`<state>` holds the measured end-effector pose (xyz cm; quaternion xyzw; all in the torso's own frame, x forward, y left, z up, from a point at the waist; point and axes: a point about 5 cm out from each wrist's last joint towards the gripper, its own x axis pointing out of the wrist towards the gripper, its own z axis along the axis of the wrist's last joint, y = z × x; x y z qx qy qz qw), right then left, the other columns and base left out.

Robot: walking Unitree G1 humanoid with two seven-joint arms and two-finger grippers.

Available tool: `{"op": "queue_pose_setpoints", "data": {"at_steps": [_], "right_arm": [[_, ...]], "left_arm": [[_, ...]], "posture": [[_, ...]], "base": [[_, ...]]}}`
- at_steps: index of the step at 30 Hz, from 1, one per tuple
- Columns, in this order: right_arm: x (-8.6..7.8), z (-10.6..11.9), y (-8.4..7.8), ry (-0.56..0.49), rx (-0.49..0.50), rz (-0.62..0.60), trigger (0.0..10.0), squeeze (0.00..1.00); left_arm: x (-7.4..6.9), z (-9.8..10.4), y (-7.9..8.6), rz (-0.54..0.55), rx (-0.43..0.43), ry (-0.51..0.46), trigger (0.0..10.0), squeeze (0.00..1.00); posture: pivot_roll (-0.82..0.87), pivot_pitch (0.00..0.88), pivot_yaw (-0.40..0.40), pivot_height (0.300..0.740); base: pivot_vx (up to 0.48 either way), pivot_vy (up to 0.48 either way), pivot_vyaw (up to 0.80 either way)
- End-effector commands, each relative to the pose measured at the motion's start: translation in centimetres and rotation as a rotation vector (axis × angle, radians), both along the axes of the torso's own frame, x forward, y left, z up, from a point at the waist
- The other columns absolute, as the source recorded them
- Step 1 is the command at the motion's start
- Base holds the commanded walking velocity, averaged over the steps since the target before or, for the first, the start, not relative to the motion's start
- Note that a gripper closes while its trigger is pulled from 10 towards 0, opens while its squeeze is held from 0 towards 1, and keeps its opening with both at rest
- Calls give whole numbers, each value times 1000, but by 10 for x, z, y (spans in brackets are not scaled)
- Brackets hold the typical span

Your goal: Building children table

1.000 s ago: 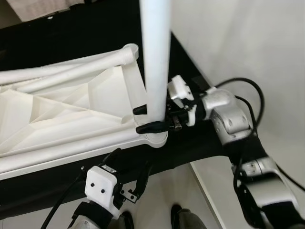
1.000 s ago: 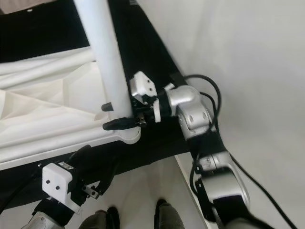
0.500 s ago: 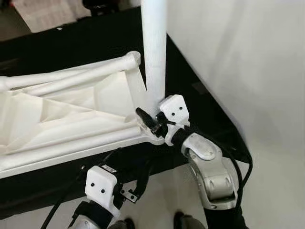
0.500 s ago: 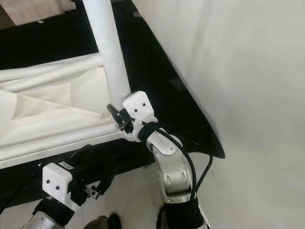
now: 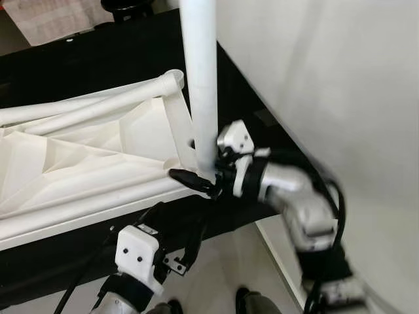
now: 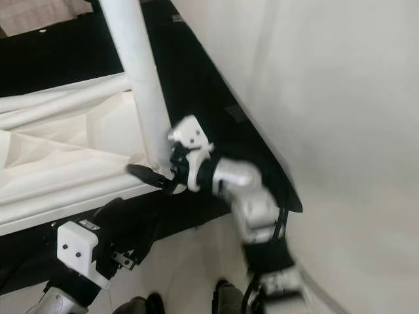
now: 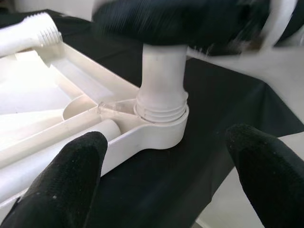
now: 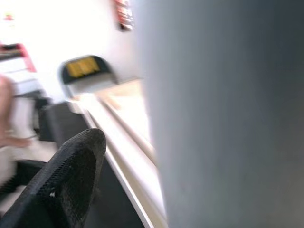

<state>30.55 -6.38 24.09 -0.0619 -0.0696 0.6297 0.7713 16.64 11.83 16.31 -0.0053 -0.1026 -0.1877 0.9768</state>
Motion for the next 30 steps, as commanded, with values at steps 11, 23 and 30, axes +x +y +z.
{"op": "queue_pose_setpoints", "data": {"at_steps": [11,23,30], "right_arm": [[15,11,9,-27,-160,385,10000,0],[23,2,-9,-8,-163,352,0,0],[27,-33,-31,48,-215,-81,0,0]], "left_arm": [[-7,-1,-1,0,-6,25,10000,0],[-8,-1,-3,-1,-8,26,10000,0],[-8,-2,-1,3,-7,27,10000,0]], "posture": [[25,304,29,740],[21,310,26,740],[6,311,23,740]], "base": [[0,0,0],[0,0,0],[0,0,0]]}}
